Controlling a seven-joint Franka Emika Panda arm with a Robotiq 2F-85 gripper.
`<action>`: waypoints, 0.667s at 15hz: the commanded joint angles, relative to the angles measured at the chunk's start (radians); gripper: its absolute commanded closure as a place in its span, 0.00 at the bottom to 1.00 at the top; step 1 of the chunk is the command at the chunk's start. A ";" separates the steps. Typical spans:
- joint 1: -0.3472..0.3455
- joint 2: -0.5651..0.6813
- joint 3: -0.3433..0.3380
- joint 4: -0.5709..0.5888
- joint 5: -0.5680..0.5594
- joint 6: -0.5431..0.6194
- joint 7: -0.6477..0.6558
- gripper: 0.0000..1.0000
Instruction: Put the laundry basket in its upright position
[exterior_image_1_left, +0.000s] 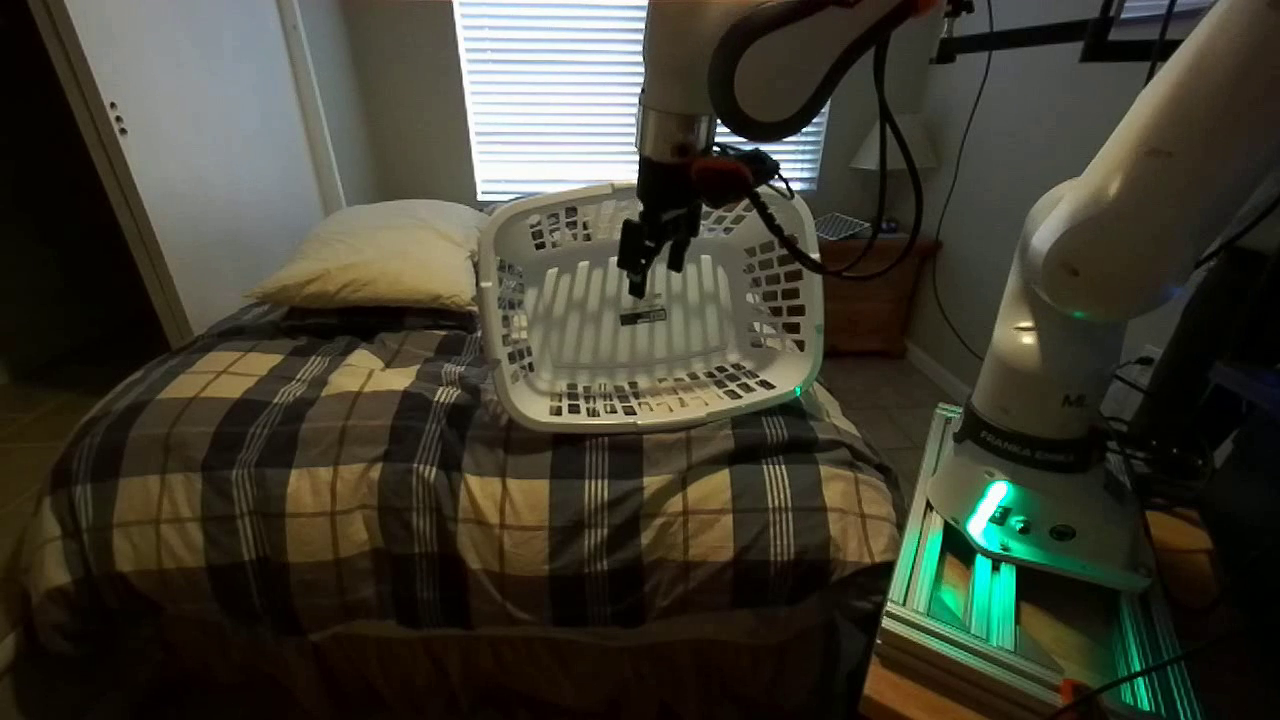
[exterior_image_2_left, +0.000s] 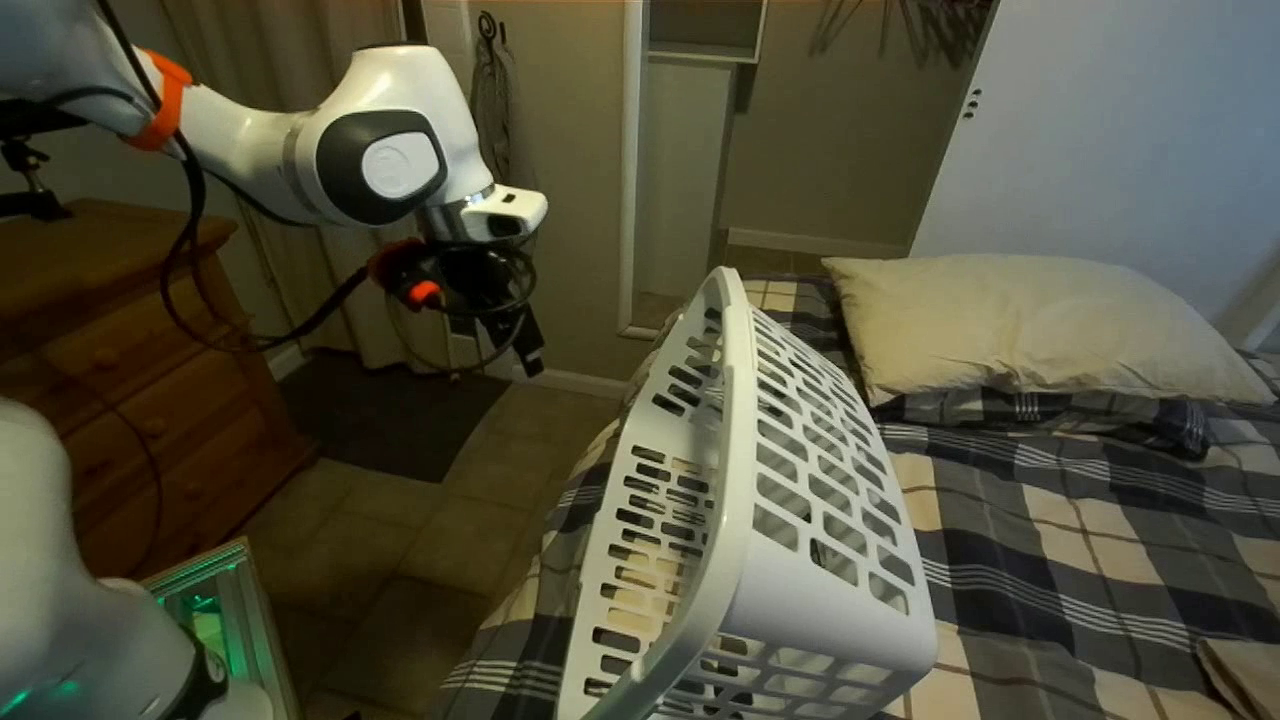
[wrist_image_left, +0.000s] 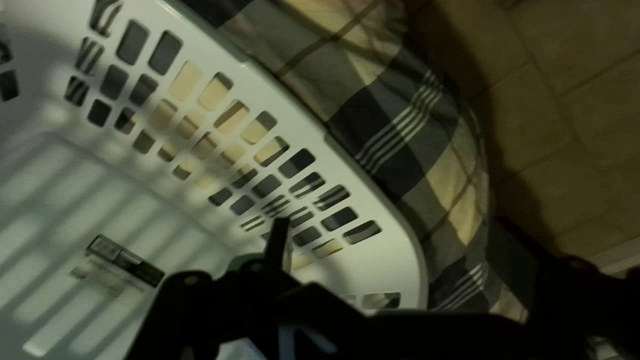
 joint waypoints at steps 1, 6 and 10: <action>-0.057 -0.047 -0.033 -0.002 -0.188 -0.018 -0.093 0.00; -0.124 -0.043 -0.067 0.017 -0.451 0.013 -0.200 0.32; -0.150 -0.014 -0.105 0.045 -0.675 0.113 -0.234 0.62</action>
